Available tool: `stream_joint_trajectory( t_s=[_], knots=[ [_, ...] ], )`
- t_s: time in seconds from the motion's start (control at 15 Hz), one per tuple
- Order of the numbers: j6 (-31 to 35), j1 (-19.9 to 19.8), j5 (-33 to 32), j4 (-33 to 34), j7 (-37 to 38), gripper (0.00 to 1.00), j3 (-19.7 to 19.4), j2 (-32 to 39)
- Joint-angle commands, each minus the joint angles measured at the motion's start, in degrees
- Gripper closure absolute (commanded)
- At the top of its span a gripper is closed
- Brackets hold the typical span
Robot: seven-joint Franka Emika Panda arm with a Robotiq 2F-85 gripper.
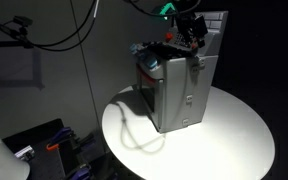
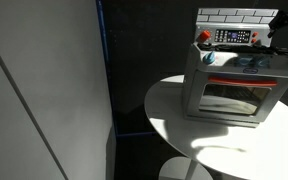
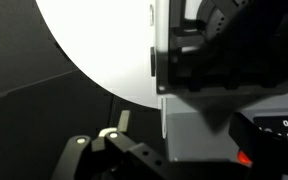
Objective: Press the top right orange button on the stove
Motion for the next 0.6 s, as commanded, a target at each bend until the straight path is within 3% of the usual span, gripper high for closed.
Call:
stream_joint_trajectory(
  t_s=[0.0,0.53],
  knots=[
    [0.7,0.5,-2.1,2.4,3.8,0.0,-0.3,1.9],
    [1.6,1.4,-3.3,4.3,6.5,0.0,-0.5,3.7]
  ],
)
